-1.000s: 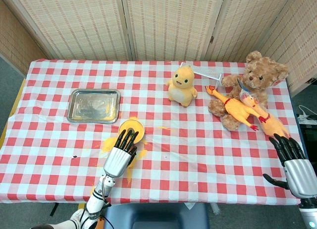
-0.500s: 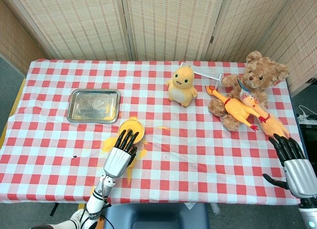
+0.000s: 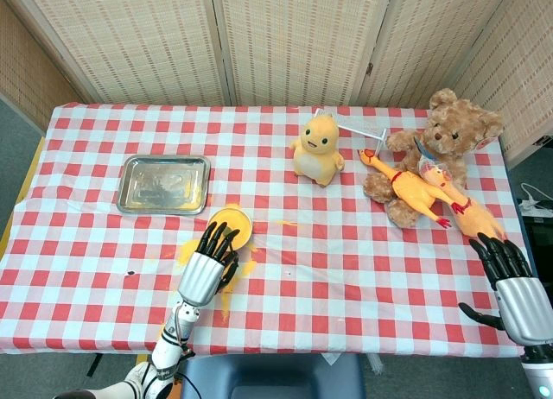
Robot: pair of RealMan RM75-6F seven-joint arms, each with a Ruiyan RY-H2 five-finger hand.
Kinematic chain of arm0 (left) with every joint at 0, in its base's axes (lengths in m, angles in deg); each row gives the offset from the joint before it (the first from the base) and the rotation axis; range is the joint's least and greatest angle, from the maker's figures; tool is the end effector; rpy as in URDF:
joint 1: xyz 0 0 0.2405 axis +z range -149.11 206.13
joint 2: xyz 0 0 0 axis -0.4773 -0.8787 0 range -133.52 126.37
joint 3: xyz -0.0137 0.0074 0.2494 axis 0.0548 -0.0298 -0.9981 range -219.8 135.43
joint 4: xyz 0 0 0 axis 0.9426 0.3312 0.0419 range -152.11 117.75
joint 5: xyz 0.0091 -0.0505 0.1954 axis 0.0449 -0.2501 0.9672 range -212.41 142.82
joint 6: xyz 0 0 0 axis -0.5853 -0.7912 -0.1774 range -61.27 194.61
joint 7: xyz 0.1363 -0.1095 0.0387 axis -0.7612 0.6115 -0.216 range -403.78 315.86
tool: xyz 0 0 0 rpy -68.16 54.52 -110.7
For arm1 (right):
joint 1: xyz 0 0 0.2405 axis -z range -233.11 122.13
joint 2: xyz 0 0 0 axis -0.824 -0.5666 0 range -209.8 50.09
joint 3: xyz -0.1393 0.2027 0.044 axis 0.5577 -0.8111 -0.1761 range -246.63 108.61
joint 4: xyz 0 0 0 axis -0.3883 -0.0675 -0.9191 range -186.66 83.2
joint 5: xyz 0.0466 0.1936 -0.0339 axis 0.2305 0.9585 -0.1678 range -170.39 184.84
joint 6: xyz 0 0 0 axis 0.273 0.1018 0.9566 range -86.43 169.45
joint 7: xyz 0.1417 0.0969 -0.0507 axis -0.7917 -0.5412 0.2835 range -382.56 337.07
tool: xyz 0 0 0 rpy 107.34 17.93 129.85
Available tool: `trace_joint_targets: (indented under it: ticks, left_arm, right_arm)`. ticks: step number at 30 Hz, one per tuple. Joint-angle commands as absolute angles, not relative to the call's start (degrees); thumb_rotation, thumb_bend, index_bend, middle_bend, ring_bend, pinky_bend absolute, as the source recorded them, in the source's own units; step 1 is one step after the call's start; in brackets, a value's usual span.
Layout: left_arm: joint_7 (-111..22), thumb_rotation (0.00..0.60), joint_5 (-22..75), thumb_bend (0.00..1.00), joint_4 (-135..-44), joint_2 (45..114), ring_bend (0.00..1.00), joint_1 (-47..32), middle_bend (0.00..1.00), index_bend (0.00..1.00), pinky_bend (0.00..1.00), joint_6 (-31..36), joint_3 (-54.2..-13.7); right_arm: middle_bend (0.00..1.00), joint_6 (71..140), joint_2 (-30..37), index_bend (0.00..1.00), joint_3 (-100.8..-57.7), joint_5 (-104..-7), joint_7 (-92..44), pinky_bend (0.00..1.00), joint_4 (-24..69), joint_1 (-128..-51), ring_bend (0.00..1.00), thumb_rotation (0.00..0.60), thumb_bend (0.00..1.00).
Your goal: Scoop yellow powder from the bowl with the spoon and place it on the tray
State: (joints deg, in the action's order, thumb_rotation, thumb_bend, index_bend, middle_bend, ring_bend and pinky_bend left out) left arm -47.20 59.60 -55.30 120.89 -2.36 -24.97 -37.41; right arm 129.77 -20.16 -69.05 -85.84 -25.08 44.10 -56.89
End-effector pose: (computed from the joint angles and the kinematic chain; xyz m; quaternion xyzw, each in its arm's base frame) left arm -0.1267 0.2958 -0.0803 -0.6470 -0.2121 -0.5693 0.4608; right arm -0.2884 -0.1858 0.1739 0.6130 -0.3858 0.4022 0.5601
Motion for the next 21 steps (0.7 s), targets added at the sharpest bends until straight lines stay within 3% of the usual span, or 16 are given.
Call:
trace_joint_targets:
  ticks: [1, 7, 21]
  left_arm:
    - [-44.54, 0.6, 59.35, 0.57, -54.36, 121.33, 0.03, -3.01, 0.23, 0.73, 0.07, -26.48, -36.23]
    - [-40.01, 0.6, 58.54, 0.66, -52.8, 121.74, 0.06, -3.98, 0.29, 0.81, 0.07, -28.0, -34.39]
    - [-32.52, 0.6, 55.85, 0.69, -52.02, 121.6, 0.1, -5.78, 0.35, 0.86, 0.07, -29.74, -30.69]
  right_arm:
    - [0.0, 129.74, -20.13, 0.0, -69.07, -85.79, -24.98, 0.0, 44.09, -56.89, 0.0, 0.6, 0.0]
    - [0.0, 129.63, -20.05, 0.0, -69.16, -85.53, -24.77, 0.0, 44.07, -56.91, 0.0, 0.6, 0.0]
    - [0.0, 129.08, -19.76, 0.0, -69.48, -84.69, -23.93, 0.0, 44.01, -57.1, 0.0, 0.6, 0.0]
